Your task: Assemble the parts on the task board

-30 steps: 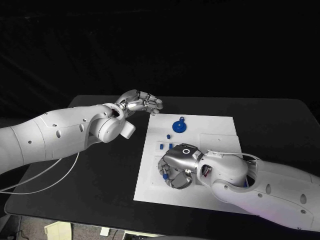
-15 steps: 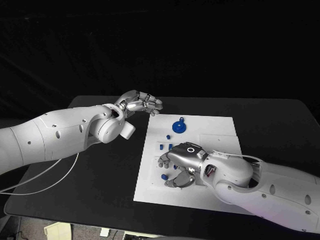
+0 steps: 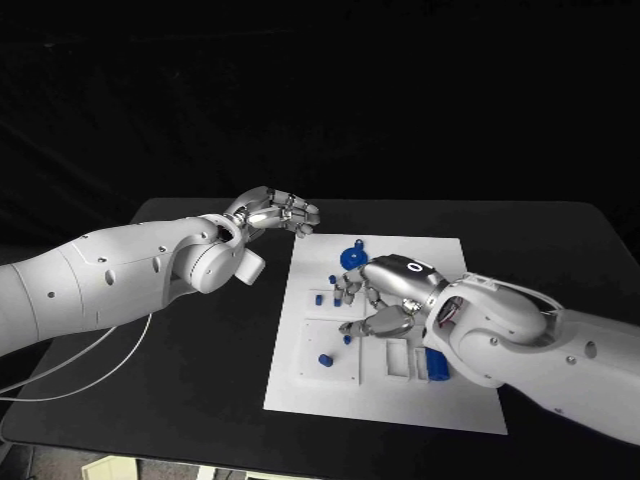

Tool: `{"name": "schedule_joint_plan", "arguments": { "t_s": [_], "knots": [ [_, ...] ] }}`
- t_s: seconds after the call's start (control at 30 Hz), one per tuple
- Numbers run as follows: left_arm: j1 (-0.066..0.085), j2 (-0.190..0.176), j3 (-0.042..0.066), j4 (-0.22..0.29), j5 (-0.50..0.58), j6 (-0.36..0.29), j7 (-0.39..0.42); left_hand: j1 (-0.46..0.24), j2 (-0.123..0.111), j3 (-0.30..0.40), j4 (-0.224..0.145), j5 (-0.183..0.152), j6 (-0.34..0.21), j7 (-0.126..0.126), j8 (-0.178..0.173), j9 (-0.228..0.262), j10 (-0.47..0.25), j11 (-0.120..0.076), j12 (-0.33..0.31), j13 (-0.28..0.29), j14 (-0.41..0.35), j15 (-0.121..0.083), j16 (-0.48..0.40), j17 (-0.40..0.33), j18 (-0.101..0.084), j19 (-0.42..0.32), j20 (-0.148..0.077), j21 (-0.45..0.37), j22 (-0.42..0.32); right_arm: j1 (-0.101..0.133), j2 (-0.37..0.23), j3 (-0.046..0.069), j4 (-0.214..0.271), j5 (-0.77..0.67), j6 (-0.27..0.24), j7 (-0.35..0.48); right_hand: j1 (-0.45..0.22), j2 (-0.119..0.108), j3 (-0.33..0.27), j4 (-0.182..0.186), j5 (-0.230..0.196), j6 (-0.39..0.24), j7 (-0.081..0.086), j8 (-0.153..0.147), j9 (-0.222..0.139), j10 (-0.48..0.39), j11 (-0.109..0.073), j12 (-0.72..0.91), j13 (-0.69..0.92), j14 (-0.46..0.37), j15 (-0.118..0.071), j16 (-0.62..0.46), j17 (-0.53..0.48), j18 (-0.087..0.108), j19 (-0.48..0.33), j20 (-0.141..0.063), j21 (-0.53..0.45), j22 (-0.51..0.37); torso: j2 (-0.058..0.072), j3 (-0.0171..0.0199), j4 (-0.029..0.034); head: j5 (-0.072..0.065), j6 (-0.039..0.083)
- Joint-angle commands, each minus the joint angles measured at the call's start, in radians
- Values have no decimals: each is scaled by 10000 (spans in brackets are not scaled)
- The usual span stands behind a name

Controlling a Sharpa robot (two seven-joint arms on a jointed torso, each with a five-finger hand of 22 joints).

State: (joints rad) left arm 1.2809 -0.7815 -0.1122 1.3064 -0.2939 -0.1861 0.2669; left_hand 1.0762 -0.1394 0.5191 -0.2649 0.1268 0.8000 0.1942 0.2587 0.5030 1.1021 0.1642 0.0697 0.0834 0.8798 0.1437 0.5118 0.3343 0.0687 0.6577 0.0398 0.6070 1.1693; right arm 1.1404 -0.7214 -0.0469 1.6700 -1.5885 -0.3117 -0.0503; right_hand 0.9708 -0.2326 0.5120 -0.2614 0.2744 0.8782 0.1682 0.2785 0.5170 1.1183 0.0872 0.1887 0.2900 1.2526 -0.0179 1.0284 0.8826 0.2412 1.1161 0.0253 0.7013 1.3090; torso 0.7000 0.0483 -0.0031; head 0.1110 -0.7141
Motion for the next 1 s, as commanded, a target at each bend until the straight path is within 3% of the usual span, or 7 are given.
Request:
{"name": "schedule_joint_plan", "arguments": {
  "t_s": [0.03,0.2,0.3,0.5,0.57,0.77,1.0],
  "knots": [
    [11,-18,2,-31,-17,257,135,-33,31,5,88,14,-59,-16,46,-17,-69,-9,18,-9,-37,-29,-41,32,104,-16,6,-65,24,261,-373,121,-199,2167,85,-437,-122,411,238,274,-387,411,-147,238,163,390,-111,330,133,-260,-169,-170,-128,197,-299,108,-233,34,-5,6,-24,-125,121],
    [11,-55,-1,-17,31,251,164,-38,38,2,93,12,-55,-17,52,-16,-61,-12,22,-10,-30,-31,-43,42,105,-12,5,-65,29,817,-906,126,-810,4194,887,168,-138,522,597,353,-558,676,-304,545,616,663,-331,1125,658,-87,-398,-83,-179,206,-140,112,-198,75,-8,19,-32,-296,194],
    [10,-60,-4,-9,32,218,187,-44,35,-2,96,10,-53,-17,54,-16,-58,-13,24,-10,-29,-32,-45,47,105,-11,4,-67,31,1151,-1216,123,-1088,5507,1777,366,330,860,1345,438,-1412,661,-354,572,784,914,-527,1856,1215,120,-600,11,-178,206,144,-2,-161,30,-13,11,-39,-430,277],
    [4,-63,-16,-62,92,230,195,-42,26,-5,92,10,-53,-19,56,-16,-58,-14,24,-12,-32,-32,-50,51,105,-13,3,-70,34,1388,-1770,103,-1188,6850,3667,-655,35,884,1227,230,-1075,560,-556,488,1154,999,-887,4824,3836,524,-900,344,12,206,666,-247,66,105,-34,38,-62,-652,327],
    [0,-42,-23,-84,104,239,206,-42,25,-5,92,10,-52,-19,57,-16,-57,-15,24,-12,-32,-32,-51,52,105,-13,3,-70,34,1398,-1941,-11,-1173,6993,4052,-902,-158,966,1149,91,-1138,560,-634,335,1246,-249,-986,6626,5712,426,-719,607,345,206,735,-368,156,172,-42,37,-67,-710,358],
    [-63,-2,-31,-175,161,254,261,-43,20,-8,92,9,-52,-19,59,-16,-56,-15,24,-14,-34,-31,-55,56,105,-15,3,-73,37,1406,-2441,-295,-1053,6834,5960,-2358,-806,1154,1045,693,-1301,524,-616,194,1353,307,-938,7626,6517,585,-980,1214,909,206,1048,-518,554,227,-115,42,-89,-795,351],
    [-209,48,-40,-237,231,268,346,-49,16,-13,93,6,-52,-19,61,-16,-54,-16,25,-15,-36,-30,-61,62,104,-17,4,-76,40,1405,-2735,-656,-676,6670,5894,-3371,-1420,1200,1117,1306,-2169,407,-583,36,1408,293,-909,8219,7134,571,-948,1588,1314,206,1127,-636,837,229,-222,50,-149,-850,305]
  ]
}}
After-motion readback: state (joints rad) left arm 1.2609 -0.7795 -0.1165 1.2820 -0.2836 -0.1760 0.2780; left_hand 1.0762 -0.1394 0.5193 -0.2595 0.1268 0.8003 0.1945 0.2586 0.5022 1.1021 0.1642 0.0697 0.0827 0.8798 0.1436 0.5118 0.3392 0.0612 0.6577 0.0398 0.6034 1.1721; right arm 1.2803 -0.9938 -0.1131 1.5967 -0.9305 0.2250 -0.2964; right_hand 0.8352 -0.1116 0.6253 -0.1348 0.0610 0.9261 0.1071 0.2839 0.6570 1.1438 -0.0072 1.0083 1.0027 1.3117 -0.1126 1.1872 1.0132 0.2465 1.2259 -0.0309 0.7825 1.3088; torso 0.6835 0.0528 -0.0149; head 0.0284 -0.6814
